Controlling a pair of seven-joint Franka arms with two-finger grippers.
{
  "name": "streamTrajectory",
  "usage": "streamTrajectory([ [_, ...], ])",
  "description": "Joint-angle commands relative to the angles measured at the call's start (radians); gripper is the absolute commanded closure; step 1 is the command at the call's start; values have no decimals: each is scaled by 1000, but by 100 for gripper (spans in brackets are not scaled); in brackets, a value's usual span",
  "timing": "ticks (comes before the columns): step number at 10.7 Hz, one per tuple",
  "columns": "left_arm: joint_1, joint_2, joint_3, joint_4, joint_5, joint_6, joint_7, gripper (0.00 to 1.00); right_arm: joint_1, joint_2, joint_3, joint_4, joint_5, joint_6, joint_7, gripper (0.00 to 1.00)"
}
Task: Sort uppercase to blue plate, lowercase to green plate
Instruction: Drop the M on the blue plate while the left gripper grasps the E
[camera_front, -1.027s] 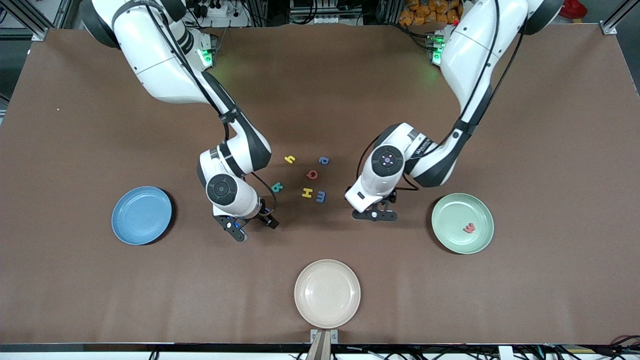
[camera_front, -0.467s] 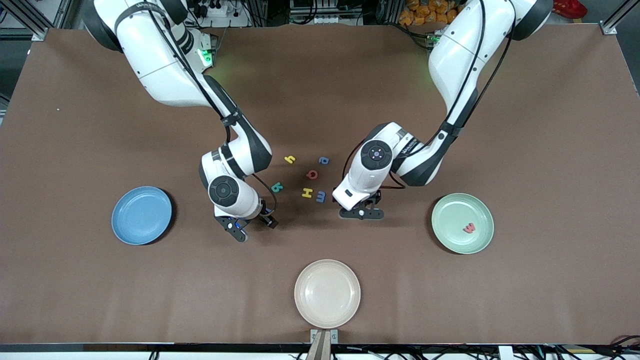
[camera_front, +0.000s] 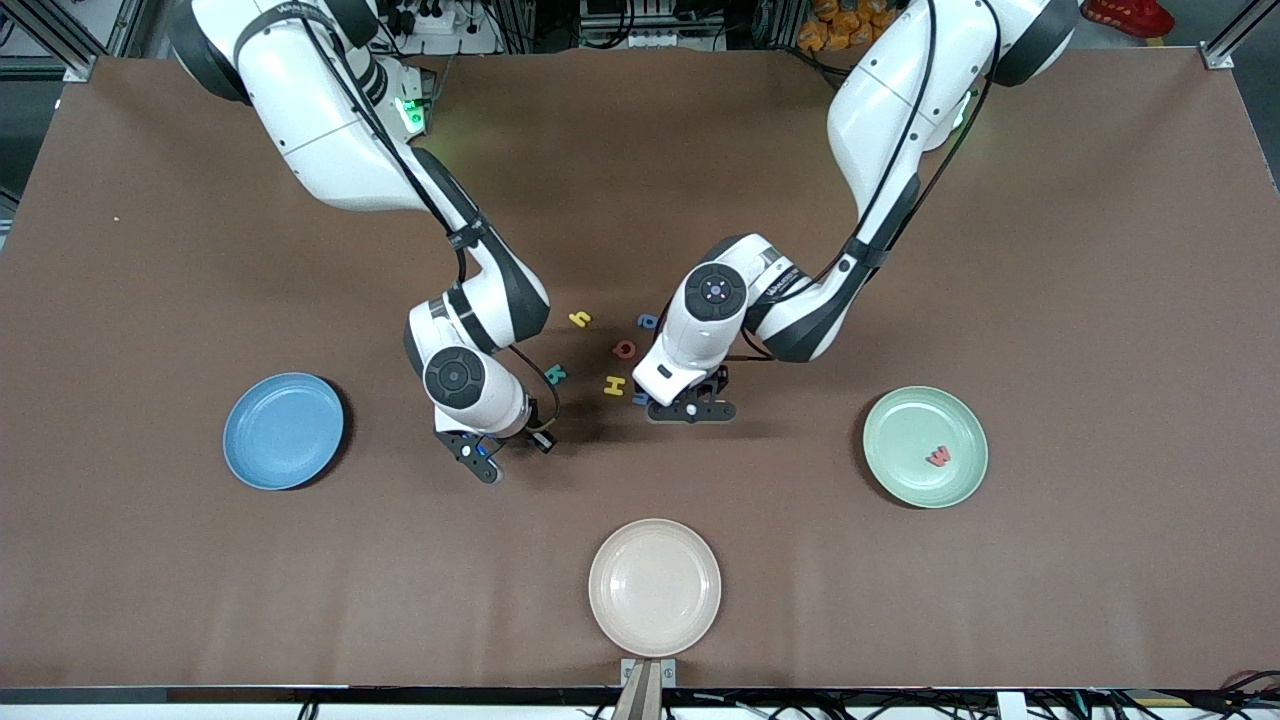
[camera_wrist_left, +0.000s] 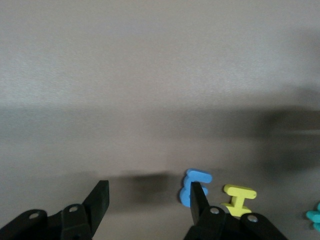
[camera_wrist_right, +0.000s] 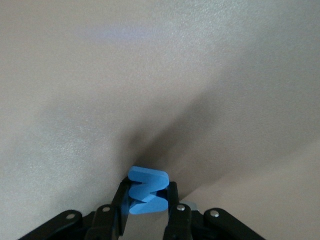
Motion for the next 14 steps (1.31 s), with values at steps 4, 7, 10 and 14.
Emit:
streamTrajectory([
  [4, -39, 51, 9, 60, -16, 56, -24, 38, -156, -60, 4, 7, -16, -130, -173, 100],
  [7, -65, 59, 19, 60, -6, 75, -12, 38, -251, -157, -2, -33, -98, -247, -390, 100],
  [10, -72, 67, 19, 60, 74, 92, 12, 38, -343, -283, -2, -180, -145, -248, -560, 100],
  [14, -72, 82, 19, 60, 142, 105, 26, 39, -498, -329, -2, -263, -148, -225, -857, 100],
])
